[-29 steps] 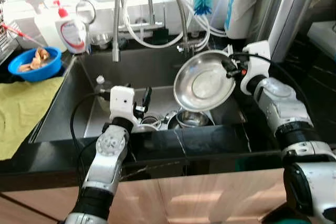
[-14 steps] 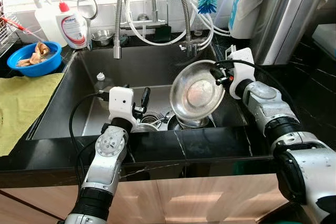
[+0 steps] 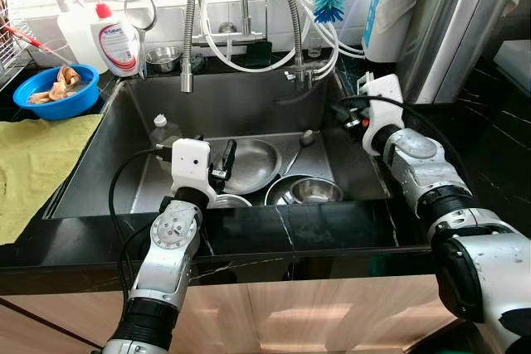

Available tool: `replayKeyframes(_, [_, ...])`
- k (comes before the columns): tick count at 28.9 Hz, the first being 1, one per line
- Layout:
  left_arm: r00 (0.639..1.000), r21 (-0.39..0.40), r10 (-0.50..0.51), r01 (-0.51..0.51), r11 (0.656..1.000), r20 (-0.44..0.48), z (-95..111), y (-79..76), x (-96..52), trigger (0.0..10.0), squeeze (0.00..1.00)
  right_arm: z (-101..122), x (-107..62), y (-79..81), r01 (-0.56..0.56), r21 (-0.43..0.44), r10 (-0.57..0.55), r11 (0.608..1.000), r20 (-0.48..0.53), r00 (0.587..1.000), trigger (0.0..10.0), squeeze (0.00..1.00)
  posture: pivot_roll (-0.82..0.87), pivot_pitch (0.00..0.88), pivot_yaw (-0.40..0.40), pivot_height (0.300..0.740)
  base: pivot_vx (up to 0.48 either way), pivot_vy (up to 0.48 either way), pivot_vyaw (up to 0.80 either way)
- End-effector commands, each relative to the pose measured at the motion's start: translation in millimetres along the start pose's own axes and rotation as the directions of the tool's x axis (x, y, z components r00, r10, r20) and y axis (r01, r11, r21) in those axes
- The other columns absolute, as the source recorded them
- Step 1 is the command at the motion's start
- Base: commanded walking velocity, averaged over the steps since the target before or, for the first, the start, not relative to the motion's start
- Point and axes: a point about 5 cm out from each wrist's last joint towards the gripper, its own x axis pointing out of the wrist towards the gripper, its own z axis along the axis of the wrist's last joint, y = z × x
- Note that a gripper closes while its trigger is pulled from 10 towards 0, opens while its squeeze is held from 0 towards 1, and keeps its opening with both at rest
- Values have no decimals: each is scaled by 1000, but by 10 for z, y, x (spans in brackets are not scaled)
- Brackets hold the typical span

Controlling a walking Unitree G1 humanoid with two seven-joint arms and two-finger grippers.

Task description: Kitchen organization

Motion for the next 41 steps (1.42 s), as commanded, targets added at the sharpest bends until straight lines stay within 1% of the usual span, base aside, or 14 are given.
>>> replayKeyframes(1, [1000,7,24,-25,1000,19,34,54,-14,10000,0,153,-37,-6,22,-8,-21,1000,138,990,10000,0,-74,0,34,740,0,0,0])
replayKeyframes(5, [999,9,37,-37,999,31,49,68,0,10000,0,211,-260,-49,111,20,-112,994,278,954,10000,0,-89,0,47,740,0,0,0])
replayKeyframes(7, [998,9,41,-41,999,38,62,70,11,10000,0,196,-443,-24,175,-16,-160,984,329,931,10000,0,-101,0,54,740,0,0,0])
replayKeyframes(8, [998,9,41,-41,999,38,62,70,11,10000,0,196,-443,-24,175,-16,-160,984,329,931,10000,0,-101,0,54,740,0,0,0])
replayKeyframes(12, [998,9,47,-47,999,43,65,66,21,10000,0,95,-787,167,235,48,-236,971,361,902,10000,0,-113,0,61,740,0,0,0])
replayKeyframes(14, [998,8,52,-52,999,46,67,71,23,10000,0,75,-944,280,270,18,-256,963,380,889,10000,0,-118,0,66,740,0,0,0])
replayKeyframes(16, [997,8,55,-56,998,51,68,72,17,10000,0,42,-1133,407,322,44,-311,946,410,858,10000,0,-124,0,68,740,0,0,0])
replayKeyframes(17, [997,8,56,-56,998,51,68,72,16,10000,0,35,-1154,422,328,38,-314,944,409,857,10000,0,-124,0,68,740,0,0,0])
replayKeyframes(18, [997,8,57,-58,998,52,67,74,10,10000,0,2,-1209,431,357,98,-365,929,398,842,10000,0,-125,0,68,740,0,0,0])
replayKeyframes(20, [997,7,61,-62,998,54,68,78,6,10000,0,-22,-1252,449,366,105,-377,925,390,840,10000,0,-123,0,66,740,0,0,0])
replayKeyframes(24, [996,7,70,-71,997,57,66,91,-19,10000,0,-93,-1405,555,388,35,-375,921,349,859,10000,0,-124,0,66,740,0,0,0])
replayKeyframes(28, [996,8,74,-75,997,57,60,98,-33,10000,0,-201,-1520,575,424,41,-417,905,297,859,10000,0,-128,0,68,740,0,0,0])
replayKeyframes(35, [995,9,82,-83,997,64,70,97,-22,10000,0,-253,-1519,591,440,32,-432,898,257,864,10000,0,-126,0,69,740,0,0,0])
replayKeyframes(41, [993,7,85,-86,996,80,102,82,7,10000,0,-235,-1430,619,433,-40,-410,901,254,876,10000,0,-119,0,66,740,0,0,344])
